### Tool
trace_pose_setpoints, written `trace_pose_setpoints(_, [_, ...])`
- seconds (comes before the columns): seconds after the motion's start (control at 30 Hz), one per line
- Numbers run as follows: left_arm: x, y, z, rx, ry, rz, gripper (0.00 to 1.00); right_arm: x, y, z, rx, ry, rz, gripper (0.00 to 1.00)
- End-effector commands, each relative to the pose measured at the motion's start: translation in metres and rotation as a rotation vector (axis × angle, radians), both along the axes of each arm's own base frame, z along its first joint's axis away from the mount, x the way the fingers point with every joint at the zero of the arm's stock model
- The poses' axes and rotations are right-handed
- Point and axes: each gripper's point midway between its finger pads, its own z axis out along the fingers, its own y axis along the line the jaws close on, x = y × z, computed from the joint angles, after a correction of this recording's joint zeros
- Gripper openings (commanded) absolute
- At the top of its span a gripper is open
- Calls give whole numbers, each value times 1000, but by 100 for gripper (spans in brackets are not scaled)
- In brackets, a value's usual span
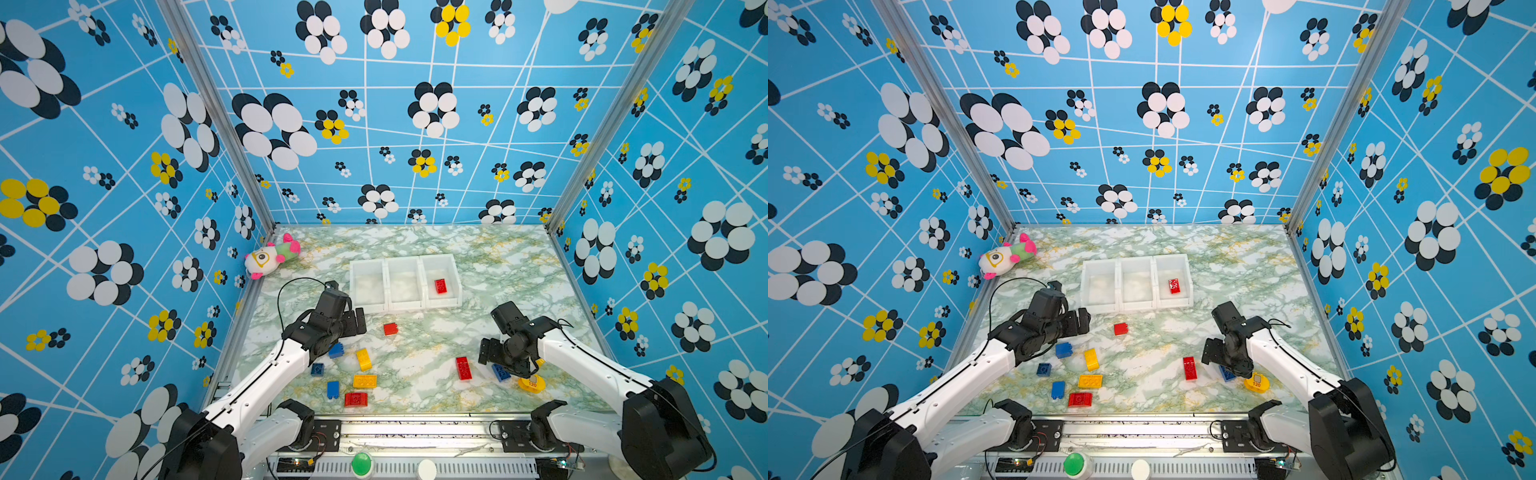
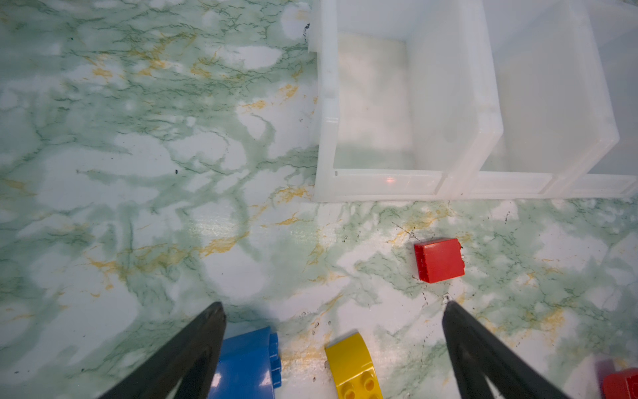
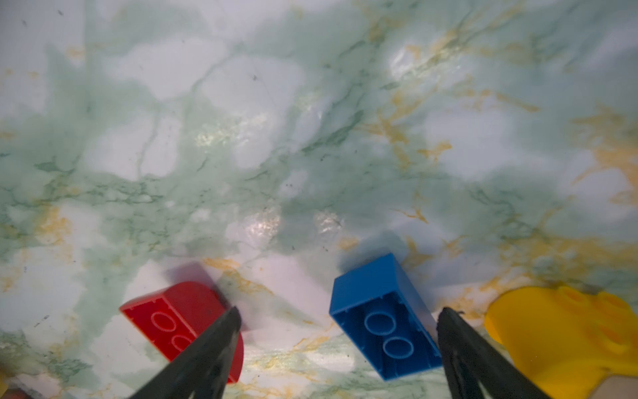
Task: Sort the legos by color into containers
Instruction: 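Move the right gripper to the blue brick and grasp it, then carry the blue brick into the middle bin compartment and release it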
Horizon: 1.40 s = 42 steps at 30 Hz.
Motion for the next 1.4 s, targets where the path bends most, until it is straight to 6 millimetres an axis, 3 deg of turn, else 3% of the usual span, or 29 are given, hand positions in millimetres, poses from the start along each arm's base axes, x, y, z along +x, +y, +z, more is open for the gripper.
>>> trace_pose_setpoints(0.0, [2,-5,2,-6,-9,-24,99,-9,-7,-5,-53,29,15,86])
trace_pose_setpoints(0.2, [1,-3,3,-1,-12,-18,99,-13,-8,-10,-95,43,45,79])
trace_pose_setpoints(0.6, [1,-3,3,-4,-12,-14,99,-13,-12,-14,-127,45,53,44])
trace_pose_setpoints(0.83, [-1,-1,3,-5,-17,-13,99,-12,-8,-11,-116,39,53,31])
trace_pose_setpoints(1.1, [-4,1,4,-4,-20,-11,99,8,9,20,-72,-42,68,24])
trace_pose_setpoints(1.37, [-9,3,4,-14,-21,-6,99,48,48,58,1,-159,134,24])
